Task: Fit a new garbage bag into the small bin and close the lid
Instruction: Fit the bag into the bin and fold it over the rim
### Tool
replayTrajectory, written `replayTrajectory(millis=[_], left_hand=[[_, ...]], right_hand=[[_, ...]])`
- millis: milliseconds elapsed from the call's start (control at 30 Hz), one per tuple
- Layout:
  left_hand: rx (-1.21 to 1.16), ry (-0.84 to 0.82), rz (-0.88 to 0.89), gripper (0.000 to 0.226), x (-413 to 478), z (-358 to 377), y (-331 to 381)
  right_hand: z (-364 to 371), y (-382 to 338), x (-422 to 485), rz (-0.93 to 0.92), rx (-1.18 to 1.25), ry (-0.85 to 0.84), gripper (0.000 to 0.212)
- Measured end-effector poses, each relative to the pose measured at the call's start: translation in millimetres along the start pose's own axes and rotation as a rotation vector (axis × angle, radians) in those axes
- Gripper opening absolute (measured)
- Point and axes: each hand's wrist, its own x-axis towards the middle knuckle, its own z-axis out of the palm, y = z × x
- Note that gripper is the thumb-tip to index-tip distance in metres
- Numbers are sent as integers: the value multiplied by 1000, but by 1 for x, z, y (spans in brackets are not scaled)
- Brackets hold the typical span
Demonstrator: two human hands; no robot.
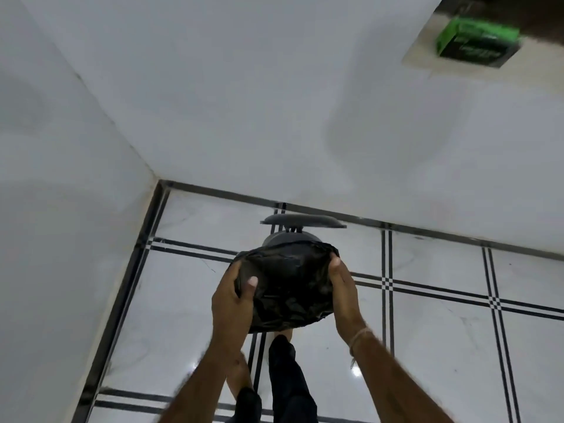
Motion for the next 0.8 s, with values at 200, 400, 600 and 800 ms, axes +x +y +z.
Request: replayTrajectory(millis=[200,400,600,800], left_hand=[[22,-83,-109,50,56,73,-93],[-123,-141,-92,55,122,126,-143],[-222,-190,-163,43,160,149,-179],[-383,-7,-315,24,181,152,-193]], right_hand=[[18,112,80,320,216,74,80],[30,155,196,341,565,169,82],[7,190,229,302,437,128,79],[-28,203,219,179,14,182,57]])
